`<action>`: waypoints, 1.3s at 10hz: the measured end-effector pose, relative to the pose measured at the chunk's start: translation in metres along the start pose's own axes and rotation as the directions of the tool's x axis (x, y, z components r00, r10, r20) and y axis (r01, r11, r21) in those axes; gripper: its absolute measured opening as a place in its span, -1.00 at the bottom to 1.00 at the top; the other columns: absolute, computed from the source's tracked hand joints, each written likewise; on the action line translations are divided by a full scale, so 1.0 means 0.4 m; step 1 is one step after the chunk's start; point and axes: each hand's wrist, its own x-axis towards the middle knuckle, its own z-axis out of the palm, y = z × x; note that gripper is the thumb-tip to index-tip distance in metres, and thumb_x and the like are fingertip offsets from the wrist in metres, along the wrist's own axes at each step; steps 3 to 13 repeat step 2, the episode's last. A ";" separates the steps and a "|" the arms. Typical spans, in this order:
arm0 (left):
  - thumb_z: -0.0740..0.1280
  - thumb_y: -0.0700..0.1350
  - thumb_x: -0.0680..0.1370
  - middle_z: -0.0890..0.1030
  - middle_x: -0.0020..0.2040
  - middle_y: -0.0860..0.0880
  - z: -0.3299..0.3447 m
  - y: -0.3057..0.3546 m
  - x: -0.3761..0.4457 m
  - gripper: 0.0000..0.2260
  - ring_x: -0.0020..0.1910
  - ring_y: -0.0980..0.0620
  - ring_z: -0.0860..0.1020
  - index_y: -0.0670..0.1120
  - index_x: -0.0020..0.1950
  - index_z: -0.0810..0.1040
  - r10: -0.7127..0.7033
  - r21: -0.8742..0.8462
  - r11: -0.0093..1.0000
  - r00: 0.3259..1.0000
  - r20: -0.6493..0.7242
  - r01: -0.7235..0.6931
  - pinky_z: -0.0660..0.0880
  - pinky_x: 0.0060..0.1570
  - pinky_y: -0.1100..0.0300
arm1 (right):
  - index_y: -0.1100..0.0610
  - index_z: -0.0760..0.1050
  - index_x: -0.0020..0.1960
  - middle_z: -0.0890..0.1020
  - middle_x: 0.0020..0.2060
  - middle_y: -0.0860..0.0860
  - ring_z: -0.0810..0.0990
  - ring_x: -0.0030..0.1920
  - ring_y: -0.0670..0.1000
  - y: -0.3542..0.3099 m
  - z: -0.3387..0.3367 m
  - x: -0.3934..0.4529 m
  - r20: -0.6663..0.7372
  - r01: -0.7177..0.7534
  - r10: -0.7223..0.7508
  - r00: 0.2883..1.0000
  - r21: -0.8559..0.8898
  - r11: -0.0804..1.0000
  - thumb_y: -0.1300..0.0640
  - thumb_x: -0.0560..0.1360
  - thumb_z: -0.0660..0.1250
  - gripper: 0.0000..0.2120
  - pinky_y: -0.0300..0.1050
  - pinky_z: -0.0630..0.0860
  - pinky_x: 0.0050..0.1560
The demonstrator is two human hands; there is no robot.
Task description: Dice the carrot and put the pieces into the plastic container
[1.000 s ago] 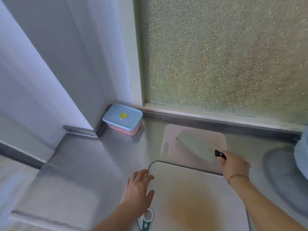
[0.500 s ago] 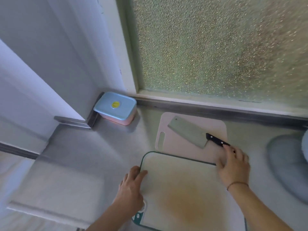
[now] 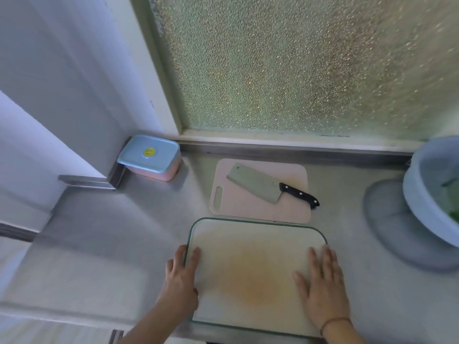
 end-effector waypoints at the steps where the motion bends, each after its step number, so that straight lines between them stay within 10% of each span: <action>1: 0.27 -0.33 0.33 -0.01 0.50 -0.06 0.027 -0.024 -0.027 -0.16 0.28 -0.18 0.25 -0.02 0.61 0.15 0.001 0.004 1.000 1.000 -0.019 -0.001 0.47 0.23 0.00 | 0.16 0.22 0.47 0.33 0.43 0.29 0.20 0.43 0.22 0.002 -0.010 -0.007 0.046 0.004 -0.004 0.999 -0.003 1.000 -0.30 0.57 -0.21 -0.30 0.08 0.12 0.35; 13: 0.27 -0.19 0.31 0.05 0.51 -0.06 0.020 -0.027 -0.034 -0.15 0.25 -0.21 0.32 0.02 0.61 0.14 0.012 -0.011 1.000 1.000 -0.019 -0.012 0.45 0.28 -0.04 | 0.13 0.33 0.43 0.40 0.40 0.24 0.25 0.40 0.19 0.001 -0.004 -0.010 0.058 -0.001 0.002 0.998 -0.016 1.000 -0.31 0.57 -0.23 -0.28 0.14 0.18 0.30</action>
